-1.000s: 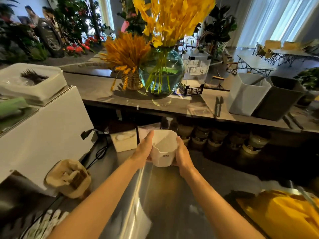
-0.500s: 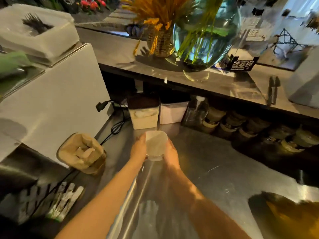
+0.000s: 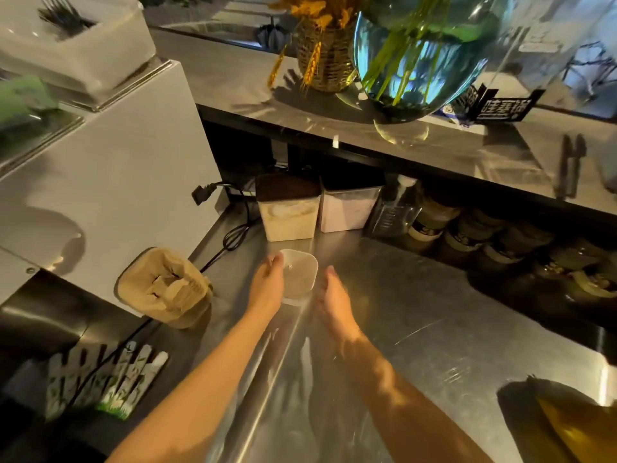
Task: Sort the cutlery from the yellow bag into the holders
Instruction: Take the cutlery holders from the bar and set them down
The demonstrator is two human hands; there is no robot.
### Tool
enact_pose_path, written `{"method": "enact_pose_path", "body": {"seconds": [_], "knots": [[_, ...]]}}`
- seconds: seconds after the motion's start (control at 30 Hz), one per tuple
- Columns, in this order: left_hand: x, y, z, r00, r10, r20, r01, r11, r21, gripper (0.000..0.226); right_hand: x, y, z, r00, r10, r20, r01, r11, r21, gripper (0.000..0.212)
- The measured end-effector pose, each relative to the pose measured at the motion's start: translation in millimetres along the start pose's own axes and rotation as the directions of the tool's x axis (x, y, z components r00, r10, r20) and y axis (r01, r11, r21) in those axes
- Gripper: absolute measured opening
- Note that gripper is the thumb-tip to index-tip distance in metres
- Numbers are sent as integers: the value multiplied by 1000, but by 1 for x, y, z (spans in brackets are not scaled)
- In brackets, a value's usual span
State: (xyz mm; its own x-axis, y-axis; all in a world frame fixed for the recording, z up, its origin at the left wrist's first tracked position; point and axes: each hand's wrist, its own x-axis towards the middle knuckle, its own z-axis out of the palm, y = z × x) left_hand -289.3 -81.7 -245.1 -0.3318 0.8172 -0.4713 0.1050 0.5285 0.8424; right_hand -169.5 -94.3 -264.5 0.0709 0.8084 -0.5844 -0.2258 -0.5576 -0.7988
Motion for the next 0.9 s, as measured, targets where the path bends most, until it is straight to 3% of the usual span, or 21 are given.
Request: {"method": "enact_pose_path", "body": {"seconds": [0.17, 0.3, 0.4, 0.7, 0.83, 0.9], "knots": [[-43, 51, 29, 940, 327, 95, -339, 925, 173, 56, -26, -51, -40, 959, -256, -123, 259, 966, 3, 31], [-79, 92, 73, 892, 425, 153, -422, 905, -53, 39, -65, -108, -82, 867, -447, -222, 464, 885, 28, 31], [-104, 117, 114, 863, 454, 221, -440, 891, -112, 36, -85, -141, -126, 795, -519, -314, 553, 833, 25, 25], [-181, 184, 214, 772, 507, 383, -453, 862, -228, 45, -122, -214, -260, 621, -654, -433, 613, 749, -252, 25], [-185, 203, 244, 790, 456, 410, -352, 884, -307, 47, -103, -234, -287, 621, -661, -421, 532, 750, -393, 19], [-178, 210, 254, 801, 447, 399, -340, 888, -310, 49, -83, -242, -294, 630, -659, -412, 478, 746, -463, 32]]}}
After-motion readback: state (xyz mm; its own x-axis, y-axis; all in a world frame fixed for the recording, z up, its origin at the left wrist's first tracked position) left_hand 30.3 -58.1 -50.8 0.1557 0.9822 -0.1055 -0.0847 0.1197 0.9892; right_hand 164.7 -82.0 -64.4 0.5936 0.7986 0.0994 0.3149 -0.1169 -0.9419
